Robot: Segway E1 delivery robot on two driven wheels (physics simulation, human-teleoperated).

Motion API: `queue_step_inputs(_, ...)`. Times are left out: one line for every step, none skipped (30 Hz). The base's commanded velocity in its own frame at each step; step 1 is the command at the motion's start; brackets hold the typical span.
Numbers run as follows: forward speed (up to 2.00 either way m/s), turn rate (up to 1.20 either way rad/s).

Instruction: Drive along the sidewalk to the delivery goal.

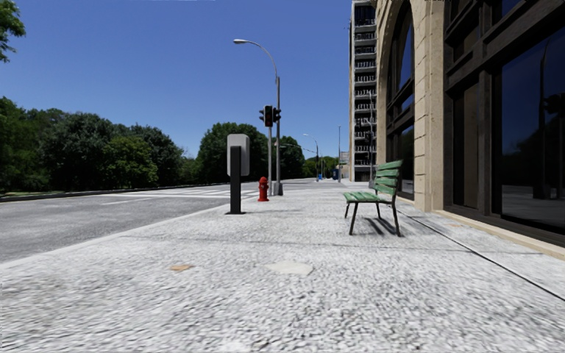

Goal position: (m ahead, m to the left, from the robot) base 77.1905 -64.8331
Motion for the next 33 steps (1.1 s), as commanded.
queue_step_inputs(2.00, 0.00)
queue_step_inputs(2.00, 0.00)
queue_step_inputs(2.00, 0.00)
queue_step_inputs(2.00, 0.00)
queue_step_inputs(2.00, 0.00)
queue_step_inputs(2.00, 0.00)
queue_step_inputs(2.00, 0.00)
queue_step_inputs(2.00, 0.00)
queue_step_inputs(2.00, 0.00)
queue_step_inputs(2.00, 0.00)
queue_step_inputs(2.00, 0.00)
queue_step_inputs(2.00, 0.00)
queue_step_inputs(2.00, 0.00)
queue_step_inputs(2.00, 0.00)
queue_step_inputs(2.00, 0.00)
queue_step_inputs(2.00, 0.00)
queue_step_inputs(2.00, 0.00)
queue_step_inputs(2.00, 0.00)
queue_step_inputs(2.00, 0.00)
queue_step_inputs(2.00, 0.00)
queue_step_inputs(2.00, 0.00)
queue_step_inputs(2.00, 0.00)
queue_step_inputs(2.00, 0.00)
queue_step_inputs(2.00, 0.00)
queue_step_inputs(2.00, 0.00)
queue_step_inputs(2.00, 0.00)
queue_step_inputs(2.00, 0.00)
queue_step_inputs(2.00, 0.00)
queue_step_inputs(2.00, 0.00)
queue_step_inputs(2.00, 0.00)
queue_step_inputs(2.00, 0.00)
queue_step_inputs(2.00, 0.00)
queue_step_inputs(2.00, 0.00)
